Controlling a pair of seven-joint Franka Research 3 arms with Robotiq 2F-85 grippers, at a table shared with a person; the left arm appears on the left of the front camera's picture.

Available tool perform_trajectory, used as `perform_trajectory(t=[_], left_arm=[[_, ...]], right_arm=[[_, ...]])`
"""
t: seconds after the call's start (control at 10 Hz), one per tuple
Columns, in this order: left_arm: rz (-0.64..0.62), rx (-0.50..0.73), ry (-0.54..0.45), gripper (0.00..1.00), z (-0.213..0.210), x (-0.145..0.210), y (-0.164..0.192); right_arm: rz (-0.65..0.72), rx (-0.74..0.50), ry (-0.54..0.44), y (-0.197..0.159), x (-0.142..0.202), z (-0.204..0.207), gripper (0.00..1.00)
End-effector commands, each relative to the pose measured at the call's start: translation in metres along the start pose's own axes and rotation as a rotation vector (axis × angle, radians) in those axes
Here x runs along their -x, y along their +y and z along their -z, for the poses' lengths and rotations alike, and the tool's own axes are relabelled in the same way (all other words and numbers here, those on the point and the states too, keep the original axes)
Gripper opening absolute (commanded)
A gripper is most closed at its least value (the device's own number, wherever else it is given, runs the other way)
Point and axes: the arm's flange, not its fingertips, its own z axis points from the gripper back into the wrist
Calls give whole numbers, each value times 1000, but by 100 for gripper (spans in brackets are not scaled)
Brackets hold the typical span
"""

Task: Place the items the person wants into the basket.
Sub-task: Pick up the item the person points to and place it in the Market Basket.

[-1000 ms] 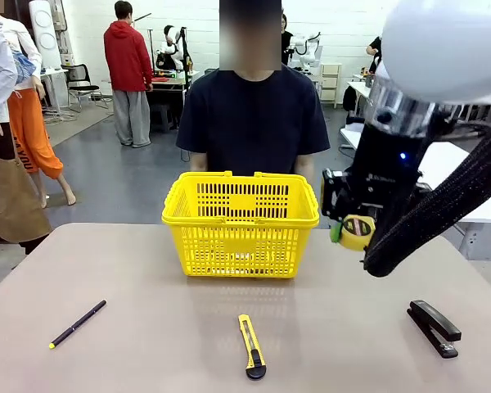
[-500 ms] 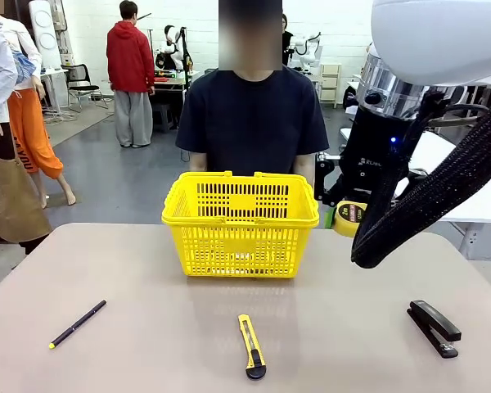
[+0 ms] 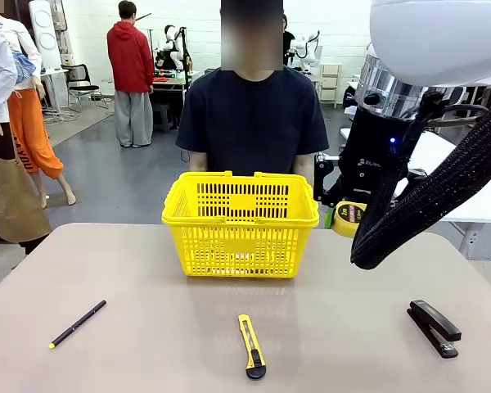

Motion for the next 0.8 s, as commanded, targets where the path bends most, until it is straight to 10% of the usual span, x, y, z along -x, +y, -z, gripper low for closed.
perform_trajectory(t=[0.0,0.7], left_arm=[[5,11,-5,96,-1,-1,-1],[5,11,-5,96,-1,-1,-1]], right_arm=[[0,0,0,0,0,0,63],[-368,0,-8,153,-153,48,63]])
